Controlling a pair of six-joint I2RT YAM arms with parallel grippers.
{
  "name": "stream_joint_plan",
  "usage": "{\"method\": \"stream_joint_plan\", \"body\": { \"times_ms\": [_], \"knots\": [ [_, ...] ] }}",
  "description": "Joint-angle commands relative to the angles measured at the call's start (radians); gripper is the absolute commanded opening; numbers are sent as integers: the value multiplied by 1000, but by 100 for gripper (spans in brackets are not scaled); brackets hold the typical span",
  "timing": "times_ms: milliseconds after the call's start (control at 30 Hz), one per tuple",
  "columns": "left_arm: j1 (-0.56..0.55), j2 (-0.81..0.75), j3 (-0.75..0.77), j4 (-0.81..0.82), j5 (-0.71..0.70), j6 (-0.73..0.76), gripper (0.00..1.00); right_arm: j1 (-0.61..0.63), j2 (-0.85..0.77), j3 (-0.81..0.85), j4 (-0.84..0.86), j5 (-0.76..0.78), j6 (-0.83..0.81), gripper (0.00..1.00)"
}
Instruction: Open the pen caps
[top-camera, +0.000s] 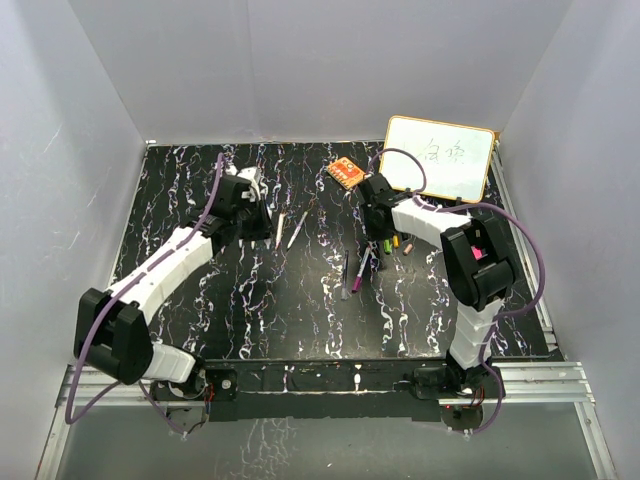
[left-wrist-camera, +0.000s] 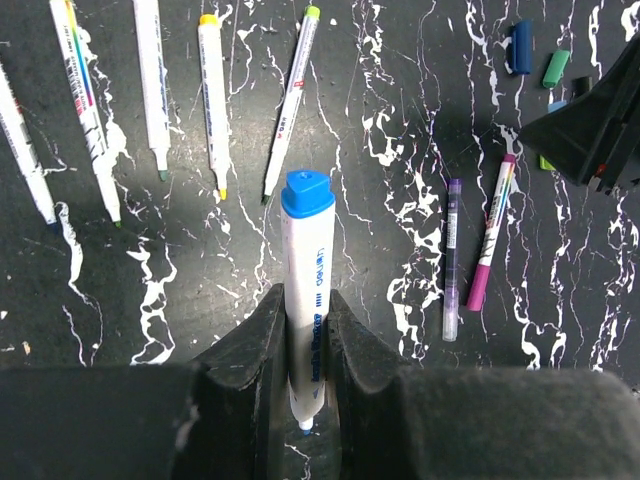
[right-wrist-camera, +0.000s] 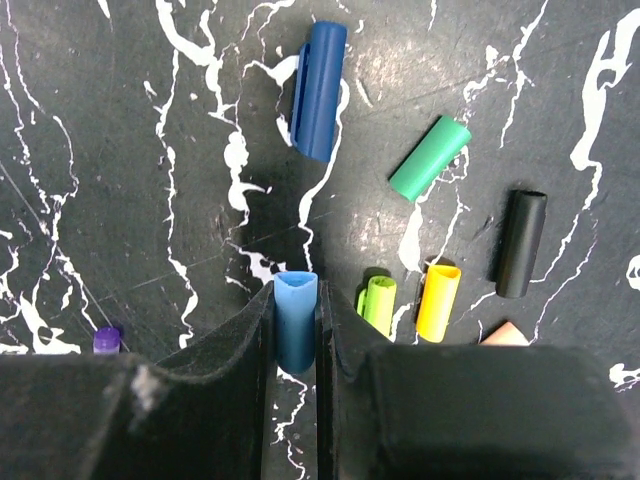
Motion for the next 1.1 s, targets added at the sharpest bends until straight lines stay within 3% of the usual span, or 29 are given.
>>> {"method": "stream_joint_plan", "body": {
  "times_ms": [0, 167, 700, 1067],
  "knots": [
    [-1, 55, 69, -55, 58, 45, 0, -15, 20, 59, 9, 20, -13, 0],
    [-1, 128, 119, -101, 80, 78, 0, -23, 38, 66, 7, 6, -16, 1],
    [-29, 332, 240, -141, 115, 122, 0, -32, 44, 72, 3, -31, -25, 29],
    [-142, 557, 451, -222, 12, 157, 0, -37, -69, 40, 68, -32, -17, 33]
  ]
}}
